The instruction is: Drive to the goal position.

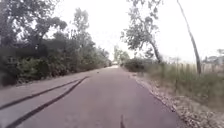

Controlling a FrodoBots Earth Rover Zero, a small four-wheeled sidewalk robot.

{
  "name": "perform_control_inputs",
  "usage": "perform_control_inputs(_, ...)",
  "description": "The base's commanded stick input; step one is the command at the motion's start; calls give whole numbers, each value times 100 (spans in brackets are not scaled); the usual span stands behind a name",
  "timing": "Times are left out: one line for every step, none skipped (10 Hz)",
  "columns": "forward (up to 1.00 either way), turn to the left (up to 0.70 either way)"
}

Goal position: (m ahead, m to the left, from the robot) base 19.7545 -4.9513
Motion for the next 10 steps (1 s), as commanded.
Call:
perform_control_inputs(85, 0)
perform_control_inputs(85, 0)
perform_control_inputs(85, 0)
perform_control_inputs(85, 0)
perform_control_inputs(85, 0)
perform_control_inputs(85, -9)
perform_control_inputs(85, -20)
perform_control_inputs(85, -29)
perform_control_inputs(85, -34)
perform_control_inputs(85, -25)
